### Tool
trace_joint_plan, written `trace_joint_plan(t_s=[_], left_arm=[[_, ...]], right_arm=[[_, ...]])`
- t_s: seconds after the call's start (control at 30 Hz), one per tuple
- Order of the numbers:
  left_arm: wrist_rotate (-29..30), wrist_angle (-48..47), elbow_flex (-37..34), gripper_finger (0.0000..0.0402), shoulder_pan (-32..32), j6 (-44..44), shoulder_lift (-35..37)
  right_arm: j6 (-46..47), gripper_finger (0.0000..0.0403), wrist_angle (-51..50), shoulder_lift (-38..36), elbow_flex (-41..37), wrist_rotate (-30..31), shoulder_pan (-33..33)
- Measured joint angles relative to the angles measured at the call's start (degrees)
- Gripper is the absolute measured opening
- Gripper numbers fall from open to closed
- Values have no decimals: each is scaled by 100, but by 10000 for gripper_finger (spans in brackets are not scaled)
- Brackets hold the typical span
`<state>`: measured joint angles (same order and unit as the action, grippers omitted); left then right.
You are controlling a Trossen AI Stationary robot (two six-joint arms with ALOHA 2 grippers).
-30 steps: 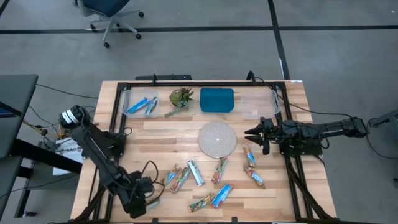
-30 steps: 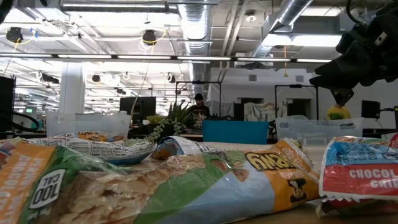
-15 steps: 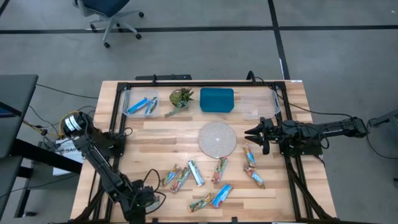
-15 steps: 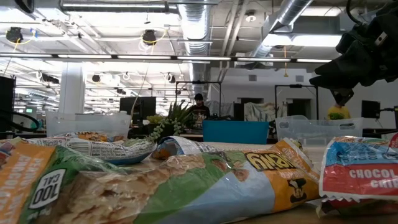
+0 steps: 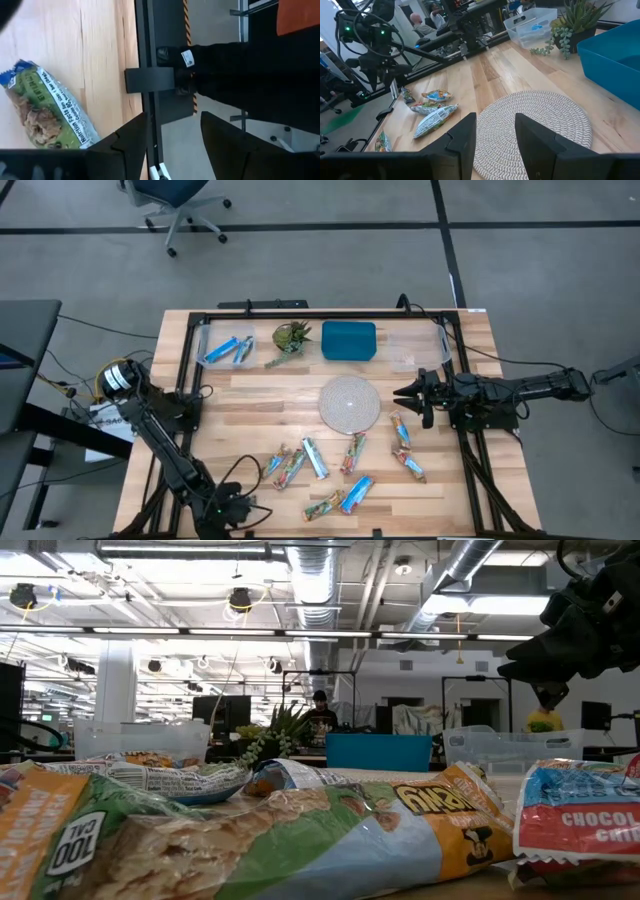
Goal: Pick and place Granola Bars by type
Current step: Put the blue granola bar into the left transparent bin
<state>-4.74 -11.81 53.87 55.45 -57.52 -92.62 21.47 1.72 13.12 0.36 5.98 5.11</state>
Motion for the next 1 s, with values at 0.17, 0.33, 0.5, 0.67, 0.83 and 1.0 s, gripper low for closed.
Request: trace_joint_plan(t_s=[0.17,0.33,0.5,0.67,0.83,1.0], left_arm=[[42,-30,0,174,-20,198,0],[839,-543,0,174,-24,-576,2],[996,-1558,0,174,-97,-1757,2],[633,-1839,0,174,-85,-2139,-20],[515,-1728,0,174,-42,-2333,-22],[437,-1722,4,174,14,-2347,-301]], right_arm=[[-1,127,2,-1,-1,-1,1],[0,127,2,-2,0,-1,1],[0,127,2,0,-2,-2,0],[-1,127,2,0,0,0,1],[-1,127,1,-1,-1,-1,1],[0,127,2,-2,0,0,0]])
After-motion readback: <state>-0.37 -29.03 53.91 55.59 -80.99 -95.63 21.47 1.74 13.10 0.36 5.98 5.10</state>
